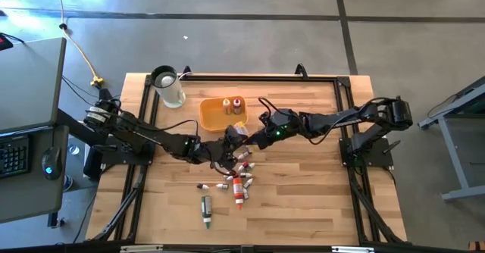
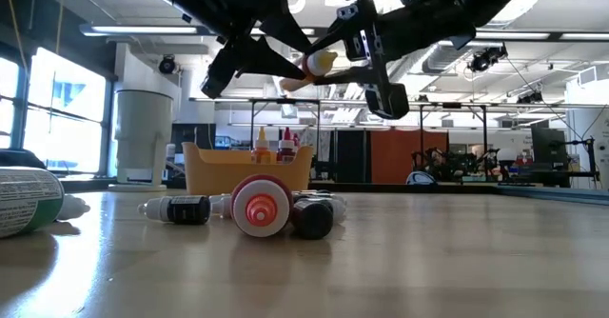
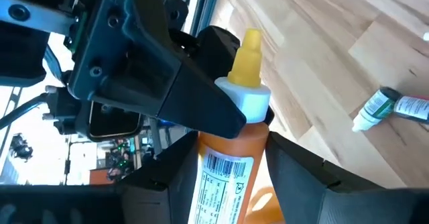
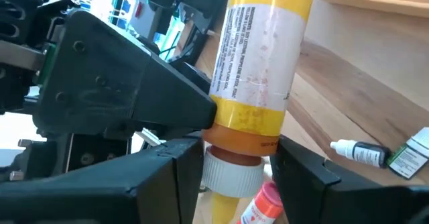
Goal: Pick & Place food coloring
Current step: Put the large yellow food coloring bottle into the yellow bin
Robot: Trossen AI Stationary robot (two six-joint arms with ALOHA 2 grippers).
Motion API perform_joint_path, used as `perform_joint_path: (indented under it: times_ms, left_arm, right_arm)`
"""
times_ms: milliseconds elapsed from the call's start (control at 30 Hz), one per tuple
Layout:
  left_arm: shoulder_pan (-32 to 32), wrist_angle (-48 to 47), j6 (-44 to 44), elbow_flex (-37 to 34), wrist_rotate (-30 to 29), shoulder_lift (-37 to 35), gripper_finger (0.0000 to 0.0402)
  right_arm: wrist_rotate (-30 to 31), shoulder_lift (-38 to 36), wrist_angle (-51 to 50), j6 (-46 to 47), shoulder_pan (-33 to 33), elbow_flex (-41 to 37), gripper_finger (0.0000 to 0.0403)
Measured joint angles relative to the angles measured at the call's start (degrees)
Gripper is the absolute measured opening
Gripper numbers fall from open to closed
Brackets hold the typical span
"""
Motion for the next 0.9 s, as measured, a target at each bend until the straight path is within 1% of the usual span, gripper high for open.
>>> perform_joint_path:
  times_ms: [100, 333, 533, 600, 767, 900]
  left_arm:
    - [0.0, 0.0, 0.0, 0.0, -0.4, 0.0, 0.0166]
    - [0.1, -1.1, -0.3, 0.0, -0.8, 0.0, 0.0166]
    - [-0.4, -1.2, 0.6, 0.0, 0.6, 0.0, 0.0166]
    - [-0.6, -1.5, 1.9, 0.0, -0.3, 0.0, 0.0166]
    - [-0.5, -1.4, 1.9, 0.0, -4.4, 0.0, 0.0166]
    - [-0.5, -1.2, 3.0, 0.0, -4.3, 0.0, 0.0166]
  right_arm:
    - [0.0, 0.0, -0.1, -1.7, 0.0, 0.0, 0.0152]
    - [0.1, 0.0, -0.1, -1.5, 0.0, 0.0, 0.0147]
    - [-0.8, 0.0, -0.3, -3.0, -0.1, 0.0, 0.0153]
    - [-1.3, 0.0, -0.2, -3.5, -0.1, 0.0, 0.015]
    - [-0.6, 0.0, 0.3, -3.6, -0.1, 0.0, 0.0147]
    - [-0.9, 0.0, 0.2, -3.6, -0.1, 0.0, 0.0153]
